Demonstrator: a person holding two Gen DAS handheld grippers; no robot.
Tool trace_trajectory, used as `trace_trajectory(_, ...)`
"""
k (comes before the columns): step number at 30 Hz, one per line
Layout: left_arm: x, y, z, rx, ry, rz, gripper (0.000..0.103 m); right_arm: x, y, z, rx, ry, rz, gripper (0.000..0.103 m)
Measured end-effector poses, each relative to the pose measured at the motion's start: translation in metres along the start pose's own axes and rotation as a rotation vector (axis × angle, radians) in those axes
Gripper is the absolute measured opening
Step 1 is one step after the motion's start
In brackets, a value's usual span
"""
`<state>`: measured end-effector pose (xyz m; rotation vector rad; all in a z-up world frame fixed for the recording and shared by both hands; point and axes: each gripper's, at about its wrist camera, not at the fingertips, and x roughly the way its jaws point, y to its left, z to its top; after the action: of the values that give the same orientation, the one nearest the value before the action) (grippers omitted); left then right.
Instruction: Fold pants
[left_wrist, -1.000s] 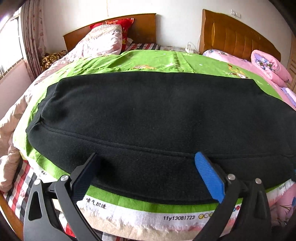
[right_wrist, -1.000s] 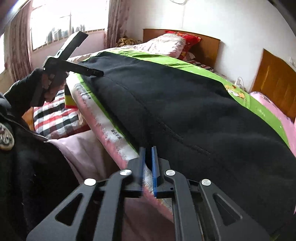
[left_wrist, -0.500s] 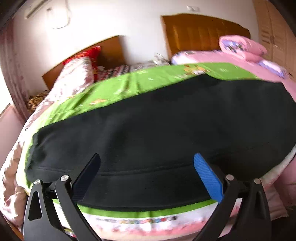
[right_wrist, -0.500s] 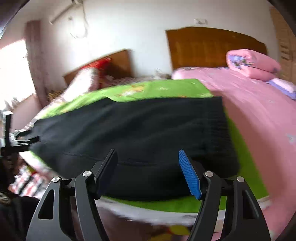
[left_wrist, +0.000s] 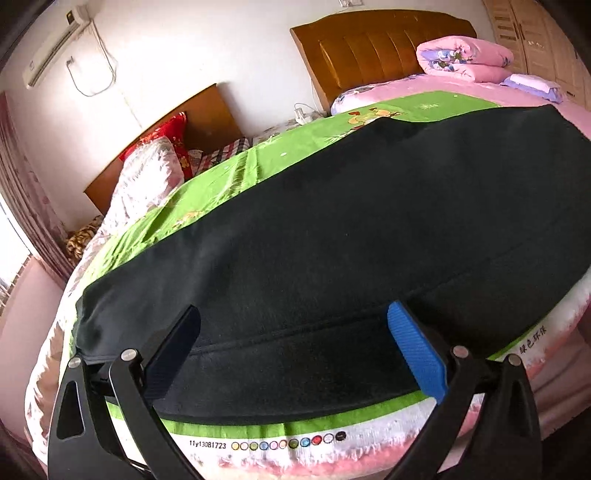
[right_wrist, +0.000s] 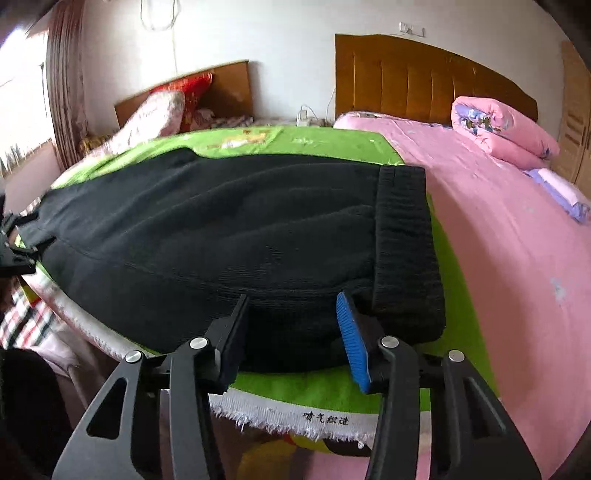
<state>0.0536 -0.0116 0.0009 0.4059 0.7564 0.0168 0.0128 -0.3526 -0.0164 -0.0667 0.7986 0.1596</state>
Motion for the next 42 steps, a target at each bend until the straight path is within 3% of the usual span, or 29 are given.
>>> trace_trajectory(1, -0.003, 0.002, 0.0, 0.0, 0.0, -0.018, 0.101, -0.004, 0.005, 0.007, 0.001, 0.012, -0.023, 0.052)
trace_trajectory(2, -0.005, 0.005, 0.0, -0.005, -0.001, -0.039, 0.101, -0.007, 0.011, 0.016, -0.003, 0.003, -0.041, 0.07)
trace_trajectory(4, -0.009, 0.01, 0.0, -0.042, -0.016, -0.119, 0.101, -0.015, 0.032, 0.04, -0.042, -0.067, -0.043, 0.09)
trace_trajectory(7, -0.003, 0.01, 0.007, -0.105, -0.008, -0.203, 0.101, 0.004, 0.071, 0.076, -0.146, -0.093, 0.013, 0.089)
trace_trajectory(9, 0.011, -0.002, 0.007, -0.061, 0.05, -0.208, 0.102, 0.027, 0.095, 0.093, -0.216, -0.068, 0.024, 0.089)
trace_trajectory(12, 0.013, 0.003, 0.003, -0.084, 0.053, -0.24, 0.102, 0.078, 0.126, 0.11, -0.307, 0.034, 0.018, 0.089)
trace_trajectory(14, 0.02, 0.018, -0.001, -0.156, 0.094, -0.338, 0.102, 0.112, 0.13, 0.101, -0.355, 0.158, -0.017, 0.091)
trace_trajectory(15, 0.021, 0.023, -0.002, -0.174, 0.1, -0.361, 0.102, 0.109, 0.123, 0.098, -0.311, 0.133, 0.02, 0.092)
trace_trajectory(16, 0.018, 0.029, -0.003, -0.18, 0.094, -0.371, 0.102, 0.111, 0.107, 0.097, -0.219, 0.181, 0.087, 0.092)
trace_trajectory(18, 0.014, 0.038, -0.004, -0.179, 0.082, -0.37, 0.101, 0.107, 0.083, 0.09, -0.141, 0.204, 0.133, 0.092)
trace_trajectory(21, 0.019, 0.075, 0.002, -0.25, 0.063, -0.391, 0.101, 0.092, 0.069, 0.086, -0.146, 0.204, 0.105, 0.092)
trace_trajectory(23, 0.033, 0.117, 0.013, -0.345, 0.084, -0.378, 0.101, 0.08, 0.072, 0.097, -0.154, 0.168, 0.019, 0.092)
trace_trajectory(25, 0.061, 0.16, 0.024, -0.46, 0.133, -0.402, 0.101, 0.069, 0.081, 0.109, -0.148, 0.092, 0.055, 0.092)
trace_trajectory(27, 0.093, 0.194, 0.037, -0.548, 0.207, -0.331, 0.101, 0.067, 0.103, 0.133, -0.129, 0.025, 0.19, 0.092)
trace_trajectory(30, 0.121, 0.202, 0.048, -0.533, 0.253, -0.3, 0.101, 0.087, 0.141, 0.156, -0.194, 0.028, 0.291, 0.092)
trace_trajectory(33, 0.153, 0.189, 0.044, -0.486, 0.316, -0.207, 0.101, 0.134, 0.173, 0.162, -0.249, 0.146, 0.327, 0.092)
trace_trajectory(35, 0.155, 0.187, 0.042, -0.448, 0.294, -0.171, 0.101, 0.165, 0.175, 0.155, -0.254, 0.237, 0.308, 0.093)
trace_trajectory(36, 0.154, 0.187, 0.042, -0.456, 0.293, -0.158, 0.101, 0.174, 0.171, 0.149, -0.254, 0.259, 0.306, 0.095)
trace_trajectory(37, 0.154, 0.189, 0.04, -0.464, 0.296, -0.143, 0.102, 0.169, 0.159, 0.152, -0.202, 0.239, 0.364, 0.094)
trace_trajectory(38, 0.154, 0.189, 0.039, -0.467, 0.303, -0.122, 0.102, 0.165, 0.151, 0.154, -0.167, 0.229, 0.331, 0.094)
trace_trajectory(39, 0.153, 0.188, 0.04, -0.464, 0.308, -0.103, 0.102, 0.161, 0.141, 0.154, -0.16, 0.21, 0.238, 0.094)
trace_trajectory(41, 0.14, 0.181, 0.047, -0.446, 0.286, 0.026, 0.1, 0.152, 0.122, 0.151, -0.131, 0.19, 0.079, 0.095)
trace_trajectory(42, 0.129, 0.173, 0.054, -0.416, 0.245, 0.063, 0.1, 0.145, 0.112, 0.149, -0.09, 0.184, 0.096, 0.095)
